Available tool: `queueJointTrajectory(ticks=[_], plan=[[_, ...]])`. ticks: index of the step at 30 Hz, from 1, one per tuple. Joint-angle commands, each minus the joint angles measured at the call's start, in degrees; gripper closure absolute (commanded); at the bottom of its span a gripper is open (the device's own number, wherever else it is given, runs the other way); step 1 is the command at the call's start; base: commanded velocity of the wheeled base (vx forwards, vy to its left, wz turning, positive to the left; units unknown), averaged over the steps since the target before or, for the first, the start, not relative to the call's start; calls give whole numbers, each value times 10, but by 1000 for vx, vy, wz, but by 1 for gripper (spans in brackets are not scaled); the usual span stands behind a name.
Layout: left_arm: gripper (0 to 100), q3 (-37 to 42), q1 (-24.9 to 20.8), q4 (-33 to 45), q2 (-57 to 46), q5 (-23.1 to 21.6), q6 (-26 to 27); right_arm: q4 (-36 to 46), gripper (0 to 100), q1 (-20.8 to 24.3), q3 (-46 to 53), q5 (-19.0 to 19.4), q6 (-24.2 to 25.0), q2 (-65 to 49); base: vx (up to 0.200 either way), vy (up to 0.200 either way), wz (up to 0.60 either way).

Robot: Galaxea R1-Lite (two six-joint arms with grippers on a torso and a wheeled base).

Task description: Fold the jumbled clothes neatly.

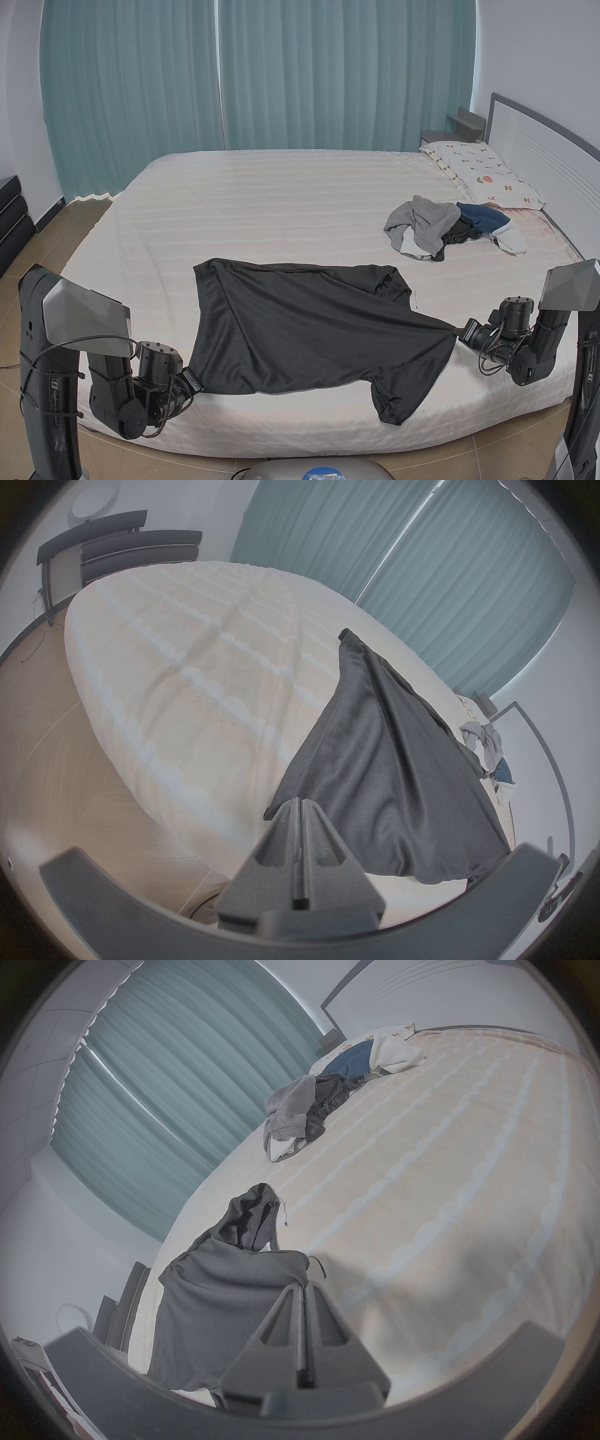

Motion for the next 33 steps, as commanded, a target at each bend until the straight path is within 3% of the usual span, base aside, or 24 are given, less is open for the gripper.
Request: queueJointTrajectory(ticks=[1, 2, 3, 24, 28, 32, 33], plan=[[100, 0, -1, 0, 8, 1, 2, -1, 100, -1, -1, 0, 0, 5, 0, 0, 0], [100, 1, -1, -1, 8, 1, 3, 0, 100, -1, -1, 0, 0, 5, 0, 0, 0], [0, 0, -1, -1, 7, 0, 2, -1, 100, 0, -1, 0, 0, 5, 0, 0, 0], [0, -52, 0, 3, 22, 1, 4, -1, 100, 5, 0, 1, 3, 5, 0, 0, 0], [0, -50, 0, -1, 40, 12, 44, -1, 100, 5, 0, 1, 4, 5, 0, 0, 0], [0, -56, -1, -1, 44, 23, 49, -2, 100, 9, 0, 1, 5, 6, 0, 0, 0], [100, -56, -1, -1, 44, 23, 49, -2, 100, 9, 0, 1, 5, 6, 0, 0, 0]])
